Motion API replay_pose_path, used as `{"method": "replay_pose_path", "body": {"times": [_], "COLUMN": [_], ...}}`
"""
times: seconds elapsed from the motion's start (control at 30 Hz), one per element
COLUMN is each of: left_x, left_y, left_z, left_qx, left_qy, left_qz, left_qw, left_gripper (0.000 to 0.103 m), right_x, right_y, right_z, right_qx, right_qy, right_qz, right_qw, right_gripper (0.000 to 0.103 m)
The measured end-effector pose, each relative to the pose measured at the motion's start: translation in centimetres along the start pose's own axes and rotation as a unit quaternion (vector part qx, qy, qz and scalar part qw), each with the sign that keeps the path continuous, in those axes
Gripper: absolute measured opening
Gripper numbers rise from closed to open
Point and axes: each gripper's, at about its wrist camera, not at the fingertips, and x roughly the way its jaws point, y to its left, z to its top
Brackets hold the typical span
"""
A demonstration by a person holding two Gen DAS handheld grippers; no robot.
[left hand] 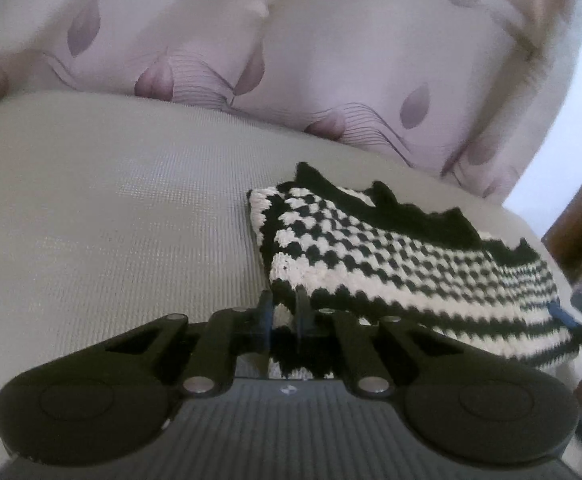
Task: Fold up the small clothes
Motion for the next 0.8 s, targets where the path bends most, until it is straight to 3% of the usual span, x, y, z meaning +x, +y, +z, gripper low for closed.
{"method": "replay_pose_path", "body": {"times": [0.2,0.37,0.5,0.53,0.67,0.7,0.73,0.8], "left_x": [-1.3,-1.9,-3.1,-3.4,-3.6,-2.9,-1.9,0.3], "left_y": [0.9,0.7,-1.3,-1.9,-4.6,-5.3,-5.8,-6.8], "left_z": [-3.5,-2.4,-0.9,-0.7,0.1,0.2,0.3,0.5], "left_qx": [-0.008,-0.012,0.009,0.01,0.039,0.041,0.042,0.048], "left_qy": [0.025,-0.022,-0.074,-0.087,-0.116,-0.107,-0.095,-0.072], "left_qz": [0.001,0.004,0.01,0.006,-0.016,-0.023,-0.025,-0.032], "left_qw": [0.9996,0.9997,0.9972,0.9962,0.9924,0.9931,0.9942,0.9958], "left_gripper": [0.011,0.016,0.079,0.082,0.079,0.065,0.044,0.029], "right_x": [-0.1,0.0,-0.1,-0.1,-0.1,-0.1,-0.1,-0.1], "right_y": [0.2,-0.4,-0.4,-0.4,-0.5,-0.5,-0.5,-0.5], "right_z": [-0.1,0.1,0.1,0.1,0.2,0.2,0.2,0.2], "right_qx": [-0.006,0.01,0.008,0.008,0.009,0.01,0.011,0.011], "right_qy": [-0.002,0.001,0.001,0.002,0.002,0.002,0.002,0.002], "right_qz": [-0.004,0.007,0.006,0.006,0.008,0.009,0.009,0.009], "right_qw": [1.0,1.0,1.0,1.0,1.0,1.0,1.0,1.0], "right_gripper": [0.08,0.081,0.081,0.081,0.081,0.081,0.081,0.081]}}
